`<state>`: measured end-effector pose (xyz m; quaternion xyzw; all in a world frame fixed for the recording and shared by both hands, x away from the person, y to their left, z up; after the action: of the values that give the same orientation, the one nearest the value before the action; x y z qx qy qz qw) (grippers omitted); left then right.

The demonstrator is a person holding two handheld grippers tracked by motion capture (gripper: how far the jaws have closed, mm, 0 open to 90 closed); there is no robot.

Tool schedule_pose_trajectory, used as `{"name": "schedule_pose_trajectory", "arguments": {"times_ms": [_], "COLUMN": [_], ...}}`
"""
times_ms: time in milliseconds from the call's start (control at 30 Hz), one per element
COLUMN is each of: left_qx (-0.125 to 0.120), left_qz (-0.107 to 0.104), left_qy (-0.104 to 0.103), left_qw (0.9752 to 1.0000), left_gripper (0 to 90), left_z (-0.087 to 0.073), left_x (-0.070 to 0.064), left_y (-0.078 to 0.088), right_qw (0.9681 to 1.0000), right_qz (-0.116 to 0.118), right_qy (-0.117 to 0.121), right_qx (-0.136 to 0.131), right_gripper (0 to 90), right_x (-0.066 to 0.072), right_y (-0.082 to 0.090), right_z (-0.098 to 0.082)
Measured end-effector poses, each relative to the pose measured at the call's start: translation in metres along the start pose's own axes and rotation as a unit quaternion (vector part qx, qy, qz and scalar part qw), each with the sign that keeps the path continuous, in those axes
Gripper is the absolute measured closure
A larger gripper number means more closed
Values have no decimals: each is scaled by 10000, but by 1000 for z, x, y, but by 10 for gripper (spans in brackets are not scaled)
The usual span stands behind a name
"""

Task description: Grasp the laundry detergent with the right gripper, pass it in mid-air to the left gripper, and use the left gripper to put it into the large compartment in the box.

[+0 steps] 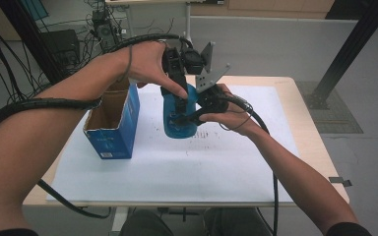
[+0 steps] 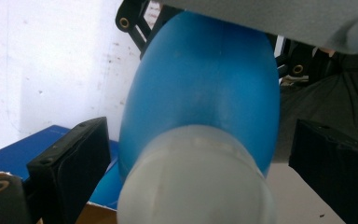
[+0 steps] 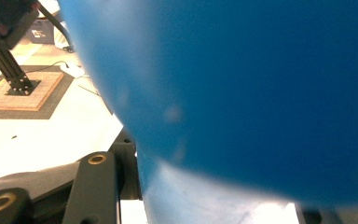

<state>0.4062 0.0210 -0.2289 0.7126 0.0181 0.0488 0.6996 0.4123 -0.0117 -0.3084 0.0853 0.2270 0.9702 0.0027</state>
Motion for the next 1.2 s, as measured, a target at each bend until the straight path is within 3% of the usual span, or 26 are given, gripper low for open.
{"name": "schedule_pose_trajectory", "arguments": {"times_ms": [1200], "left_qx": [14], "left_qz": [47], "left_qy": [-45], "left_qw": [10000], "left_gripper": [62], "left_z": [-1], "left_x": [1], "left_y": [-2], "right_qw": [10000], "right_qz": [-50], "right_qy": [75], "right_qx": [21], "right_gripper": [451], "right_x": [-1], "right_y": [-1], "right_z": [0]}}
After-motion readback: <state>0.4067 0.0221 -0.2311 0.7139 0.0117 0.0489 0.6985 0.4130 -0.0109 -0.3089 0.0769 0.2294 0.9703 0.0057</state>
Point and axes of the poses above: each handheld gripper's, and its own axes: y roughly backward along the jaws, z roughly out of its top, x roughly to its left, the point moved 9 cm from there along -y, roughly forward along the jaws, and after that the axes turned 10 degrees about -y, right-handed, at the moved point
